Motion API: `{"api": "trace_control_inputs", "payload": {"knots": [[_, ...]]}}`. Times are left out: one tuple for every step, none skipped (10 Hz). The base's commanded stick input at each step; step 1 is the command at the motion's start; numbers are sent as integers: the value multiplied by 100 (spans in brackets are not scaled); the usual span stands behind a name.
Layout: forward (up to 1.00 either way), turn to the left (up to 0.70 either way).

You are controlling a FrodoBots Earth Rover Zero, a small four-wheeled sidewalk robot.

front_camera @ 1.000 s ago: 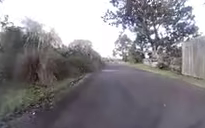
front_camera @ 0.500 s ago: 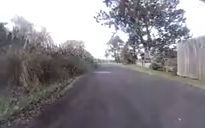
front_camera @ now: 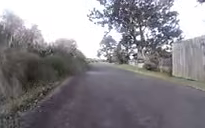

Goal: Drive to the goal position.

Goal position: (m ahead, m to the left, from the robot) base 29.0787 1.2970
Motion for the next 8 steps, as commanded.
{"api": "trace_control_inputs", "payload": {"knots": [[85,-34],[85,-31],[85,-20],[85,-8],[85,0],[85,0],[85,0],[85,0]]}}
